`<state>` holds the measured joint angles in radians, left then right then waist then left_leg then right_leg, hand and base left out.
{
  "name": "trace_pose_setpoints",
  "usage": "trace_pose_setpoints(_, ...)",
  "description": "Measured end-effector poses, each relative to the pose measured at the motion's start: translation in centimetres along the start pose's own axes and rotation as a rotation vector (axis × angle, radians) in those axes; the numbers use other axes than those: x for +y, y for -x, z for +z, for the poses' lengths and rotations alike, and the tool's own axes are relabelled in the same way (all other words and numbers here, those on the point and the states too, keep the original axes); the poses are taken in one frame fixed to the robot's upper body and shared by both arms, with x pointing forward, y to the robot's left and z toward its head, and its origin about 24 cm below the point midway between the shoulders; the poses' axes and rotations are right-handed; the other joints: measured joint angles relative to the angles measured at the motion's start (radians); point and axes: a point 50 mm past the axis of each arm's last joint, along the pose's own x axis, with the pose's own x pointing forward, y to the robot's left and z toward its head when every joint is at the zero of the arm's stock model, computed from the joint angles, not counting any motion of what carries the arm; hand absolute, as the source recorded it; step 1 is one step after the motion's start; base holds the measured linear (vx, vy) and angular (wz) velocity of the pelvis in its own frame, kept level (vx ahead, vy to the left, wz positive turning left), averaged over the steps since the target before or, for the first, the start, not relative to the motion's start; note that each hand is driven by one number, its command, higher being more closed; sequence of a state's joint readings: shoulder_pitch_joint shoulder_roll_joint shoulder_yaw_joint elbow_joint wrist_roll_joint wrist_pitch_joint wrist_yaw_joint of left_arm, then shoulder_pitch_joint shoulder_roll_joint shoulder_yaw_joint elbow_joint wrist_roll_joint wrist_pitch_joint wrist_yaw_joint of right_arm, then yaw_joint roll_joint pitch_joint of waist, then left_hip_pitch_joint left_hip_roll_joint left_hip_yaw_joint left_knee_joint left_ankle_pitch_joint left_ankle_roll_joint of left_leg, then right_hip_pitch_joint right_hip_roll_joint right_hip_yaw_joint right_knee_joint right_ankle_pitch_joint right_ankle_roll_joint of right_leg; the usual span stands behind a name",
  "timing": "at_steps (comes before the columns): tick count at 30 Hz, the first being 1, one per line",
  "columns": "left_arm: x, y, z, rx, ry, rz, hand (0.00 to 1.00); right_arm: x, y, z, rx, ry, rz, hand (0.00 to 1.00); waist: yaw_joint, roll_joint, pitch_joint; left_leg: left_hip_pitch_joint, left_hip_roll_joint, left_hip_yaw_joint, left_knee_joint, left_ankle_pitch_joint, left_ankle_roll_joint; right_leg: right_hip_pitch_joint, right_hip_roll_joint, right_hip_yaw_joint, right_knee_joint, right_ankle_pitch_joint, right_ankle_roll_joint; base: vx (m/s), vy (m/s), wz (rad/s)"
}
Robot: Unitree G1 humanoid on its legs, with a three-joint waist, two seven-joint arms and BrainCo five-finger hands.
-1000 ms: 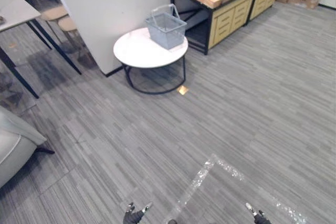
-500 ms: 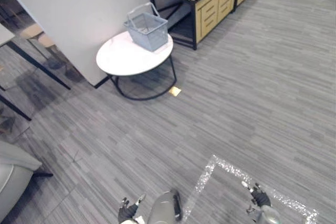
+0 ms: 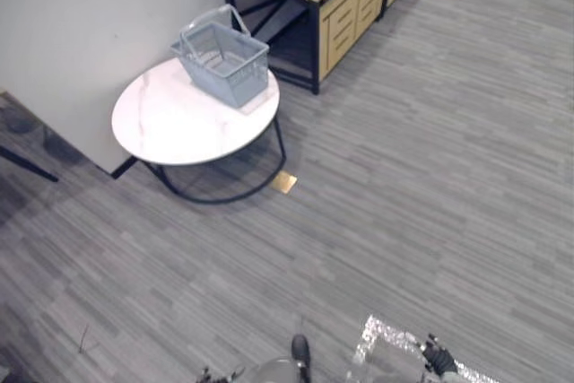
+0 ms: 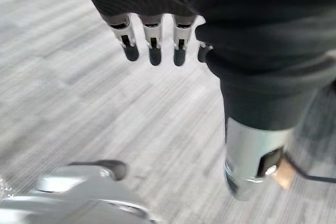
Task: Pick vegetable in the basket
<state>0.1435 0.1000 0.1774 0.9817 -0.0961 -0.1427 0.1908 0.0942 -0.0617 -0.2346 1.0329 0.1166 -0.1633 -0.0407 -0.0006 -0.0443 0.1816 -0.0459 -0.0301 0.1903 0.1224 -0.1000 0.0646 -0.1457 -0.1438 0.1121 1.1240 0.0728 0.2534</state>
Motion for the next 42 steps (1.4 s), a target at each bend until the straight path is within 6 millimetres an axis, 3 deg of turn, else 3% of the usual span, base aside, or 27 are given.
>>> trace_pose_setpoints(1, -0.9, -0.2, 1.5, -0.057, -0.01, -0.032, 0.0, -0.8, 0.2, -0.5, 0.015, -0.021, -0.034, 0.0, -0.02, 0.007, 0.009, 0.068, 0.0, -0.021, -0.017, -0.024, 0.0, -0.048, -0.003, -0.056, 0.065, -0.081, -0.035, 0.61, 0.004, 0.46)
trace_pose_setpoints(2, -2.4, -0.2, 3.3, -0.123, -0.009, -0.076, 0.0, -1.7, 0.6, -1.6, 0.048, -0.041, -0.068, 0.0, -0.028, 0.024, 0.019, 0.154, 0.006, -0.044, -0.037, -0.053, -0.004, -0.111, -0.015, -0.131, 0.065, -0.172, -0.118, 0.43, -0.022, 0.45)
trace_pose_setpoints(5, -4.9, -0.1, 6.7, -0.237, 0.016, -0.147, 0.0, -2.4, 1.5, -3.6, 0.112, -0.055, -0.092, 0.0, -0.045, 0.028, 0.021, 0.248, 0.036, -0.092, -0.049, -0.102, -0.021, -0.195, -0.035, -0.219, -0.165, -0.267, -0.172, 0.39, -0.134, 0.51)
trace_pose_setpoints(7, -6.5, 0.3, 8.9, -0.312, 0.049, -0.187, 0.0, -2.3, 1.8, -4.1, 0.126, -0.076, -0.101, 0.0, -0.062, 0.033, 0.022, 0.277, 0.072, -0.12, -0.051, -0.135, -0.059, -0.234, -0.037, -0.237, -0.415, -0.257, -0.161, 0.5, -0.308, 0.63)
trace_pose_setpoints(9, -7.1, 0.6, 9.8, -0.345, 0.065, -0.203, 0.0, -1.9, 1.8, -4.2, 0.127, -0.102, -0.109, 0.0, -0.069, 0.029, 0.02, 0.306, 0.108, -0.134, -0.051, -0.181, -0.103, -0.231, -0.038, -0.229, -0.716, -0.199, -0.163, 0.51, -0.358, 0.36)
trace_pose_setpoints(10, -7.2, 0.6, 9.9, -0.351, 0.071, -0.205, 0.0, -2.0, 1.8, -4.3, 0.129, -0.102, -0.113, 0.0, -0.07, 0.021, 0.015, 0.33, 0.132, -0.139, -0.05, -0.217, -0.135, -0.219, -0.035, -0.226, -0.806, -0.067, -0.151, 0.56, -0.379, 0.06)
trace_pose_setpoints(11, -7.6, 0.8, 9.8, -0.342, 0.084, -0.213, 0.0, -2.1, 1.5, -3.3, 0.098, -0.103, -0.113, 0.0, -0.071, 0.059, 0.02, 0.341, 0.171, -0.135, -0.045, -0.229, -0.14, -0.219, 0.007, -0.248, -0.773, -0.051, -0.183, 0.55, -0.353, -0.01)
trace_pose_setpoints(15, -8.8, 1.1, 9.1, -0.315, 0.087, -0.242, 0.0, -2.0, 1.1, -2.2, 0.057, -0.119, -0.114, 0.0, -0.076, 0.074, 0.02, 0.369, 0.212, -0.128, 0.025, -0.111, -0.152, -0.209, 0.021, -0.283, -0.606, -0.224, -0.227, 0.46, -0.3, 0.12)
trace_pose_setpoints(17, -8.8, 1.0, 7.6, -0.264, 0.09, -0.234, 0.0, -2.3, 1.0, -1.9, 0.051, -0.109, -0.117, 0.0, -0.076, 0.086, 0.013, 0.308, 0.243, -0.163, 0.205, -0.063, -0.188, -0.148, 0.041, -0.308, -0.611, -0.28, -0.234, 0.46, -0.283, 0.24)
trace_pose_setpoints(18, -8.3, 0.8, 6.1, -0.201, 0.088, -0.212, 0.0, -2.2, 0.9, -1.7, 0.047, -0.097, -0.112, 0.0, -0.078, 0.089, 0.013, 0.207, 0.261, -0.208, 0.429, 0.018, -0.258, -0.094, 0.052, -0.328, -0.635, -0.301, -0.243, 0.49, -0.241, 0.15)
trace_pose_setpoints(19, -7.6, 0.6, 4.4, -0.131, 0.088, -0.187, 0.0, -2.0, 0.8, -1.5, 0.043, -0.073, -0.101, 0.0, -0.075, 0.087, 0.017, 0.108, 0.274, -0.236, 0.655, 0.094, -0.301, -0.037, 0.063, -0.34, -0.665, -0.311, -0.258, 0.48, -0.207, 0.1)
trace_pose_setpoints(20, -7.0, 0.7, 3.0, -0.082, 0.09, -0.165, 0.0, -2.0, 0.7, -1.2, 0.034, -0.058, -0.094, 0.0, -0.073, 0.088, 0.019, 0.043, 0.287, -0.224, 0.804, 0.096, -0.306, 0.01, 0.073, -0.342, -0.692, -0.315, -0.266, 0.47, -0.151, 0.05)
trace_pose_setpoints(23, -5.2, 0.4, 1.8, -0.041, 0.132, -0.099, 0.0, -1.6, 0.4, -0.4, 0.013, -0.033, -0.081, 0.0, -0.044, 0.087, 0.026, -0.089, 0.304, -0.113, 1.006, 0.042, -0.248, 0.177, 0.09, -0.338, -0.809, -0.324, -0.279, 0.38, -0.046, -0.05)
trace_pose_setpoints(24, -4.5, 0.3, 1.7, -0.034, 0.15, -0.074, 0.0, -1.4, 0.2, 0.1, -0.003, -0.018, -0.07, 0.0, -0.027, 0.088, 0.027, -0.138, 0.3, -0.069, 0.995, 0.005, -0.211, 0.235, 0.09, -0.333, -0.863, -0.323, -0.277, 0.34, 0.024, -0.17)
trace_pose_setpoints(27, -2.9, 0.1, 0.7, 0.006, 0.194, -0.016, 0.0, -0.3, -0.3, 1.6, -0.046, -0.024, -0.043, 0.0, -0.008, 0.085, 0.03, -0.224, 0.282, 0.001, 0.765, -0.081, -0.19, 0.329, 0.072, -0.323, -0.949, -0.307, -0.24, 0.37, 0.105, -0.19)
trace_pose_setpoints(28, -2.6, 0.1, 0.6, 0.006, 0.191, -0.011, 0.0, -0.1, -0.3, 1.8, -0.054, -0.026, -0.037, 0.0, 0.0, 0.08, 0.03, -0.229, 0.253, 0.029, 0.57, -0.077, -0.18, 0.361, 0.049, -0.325, -0.976, -0.31, -0.222, 0.5, 0.238, -0.11)
trace_pose_setpoints(29, -2.5, 0.1, 0.4, 0.014, 0.192, -0.012, 0.0, 0.1, -0.3, 2.1, -0.069, -0.022, -0.03, 0.0, 0.007, 0.078, 0.03, -0.209, 0.218, 0.05, 0.333, -0.034, -0.152, 0.396, 0.025, -0.324, -1.009, -0.317, -0.193, 0.41, 0.234, -0.1)
trace_pose_setpoints(30, -2.4, 0.1, 0.2, 0.021, 0.19, -0.01, 0.0, 0.2, -0.3, 2.2, -0.075, -0.014, -0.025, 0.0, 0.006, 0.08, 0.029, -0.193, 0.2, 0.046, 0.206, 0.005, -0.148, 0.412, 0.018, -0.323, -1.024, -0.323, -0.178, 0.42, 0.285, -0.11)
trace_pose_setpoints(31, -2.2, 0.2, -0.3, 0.036, 0.191, -0.003, 0.0, 0.4, -0.3, 2.2, -0.079, 0.001, -0.016, 0.0, 0.011, 0.086, 0.027, -0.184, 0.19, 0.042, 0.079, 0.123, -0.139, 0.439, 0.007, -0.317, -1.038, -0.344, -0.149, 0.43, 0.289, -0.07)
trace_pose_setpoints(32, -1.3, 0.1, -0.5, 0.04, 0.181, 0.017, 0.0, 1.3, -0.2, 1.9, -0.072, 0.011, 0.01, 0.0, 0.016, 0.066, 0.018, -0.179, 0.154, 0.058, 0.081, 0.151, -0.106, 0.452, -0.018, -0.295, -1.046, -0.359, -0.164, 0.44, 0.275, -0.01)
trace_pose_setpoints(34, -0.6, -0.1, -0.4, 0.039, 0.156, 0.031, 0.0, 2.8, -0.1, 1.8, -0.069, 0.032, 0.061, 0.0, 0.016, 0.029, 0.011, -0.219, 0.132, 0.072, 0.125, 0.102, -0.085, 0.429, -0.038, -0.251, -1.055, -0.302, -0.18, 0.4, 0.206, 0.09)
trace_pose_setpoints(35, -0.4, -0.1, -0.5, 0.047, 0.148, 0.034, 0.0, 3.2, -0.1, 1.8, -0.068, 0.032, 0.072, 0.0, 0.021, 0.025, 0.013, -0.223, 0.13, 0.074, 0.139, 0.093, -0.082, 0.428, -0.042, -0.241, -1.056, -0.276, -0.174, 0.52, 0.285, 0.08)
trace_pose_setpoints(36, -0.1, 0.0, -1.2, 0.081, 0.116, 0.038, 0.0, 3.3, -0.1, 1.5, -0.054, 0.037, 0.076, 0.0, 0.03, 0.015, 0.011, -0.212, 0.119, 0.08, 0.156, 0.078, -0.053, 0.432, -0.055, -0.217, -1.047, -0.23, -0.148, 0.43, 0.242, 0.07)
trace_pose_setpoints(37, 0.2, 0.1, -1.9, 0.107, 0.094, 0.043, 0.0, 3.2, 0.0, 1.2, -0.046, 0.039, 0.076, 0.0, 0.031, 0.005, 0.004, -0.19, 0.104, 0.087, 0.146, 0.067, -0.038, 0.427, -0.067, -0.202, -1.013, -0.206, -0.126, 0.5, 0.275, 0.08)
trace_pose_setpoints(39, 0.6, 0.3, -2.6, 0.13, 0.046, 0.039, 0.0, 2.8, -0.1, 0.9, -0.031, 0.05, 0.066, 0.0, 0.031, -0.013, -0.003, -0.114, 0.066, 0.098, 0.086, 0.035, -0.031, 0.336, -0.096, -0.151, -0.767, -0.166, -0.075, 0.42, 0.222, 0.08)
trace_pose_setpoints(41, 0.9, 0.2, -2.3, 0.116, -0.026, 0.023, 0.0, 2.3, 0.1, 0.0, 0.001, 0.083, 0.057, 0.0, 0.027, -0.026, 0.001, -0.013, 0.037, 0.078, 0.028, 0.005, -0.023, 0.165, -0.108, -0.077, -0.37, -0.004, -0.017, 0.31, 0.145, 0.16)
trace_pose_setpoints(42, 1.0, 0.2, -2.2, 0.11, -0.049, 0.02, 0.0, 2.2, 0.1, 0.1, -0.002, 0.076, 0.052, 0.0, 0.024, -0.023, 0.003, 0.009, 0.029, 0.069, 0.022, -0.004, -0.021, 0.121, -0.102, -0.065, -0.271, 0.006, 0.001, 0.36, 0.096, 0.37)
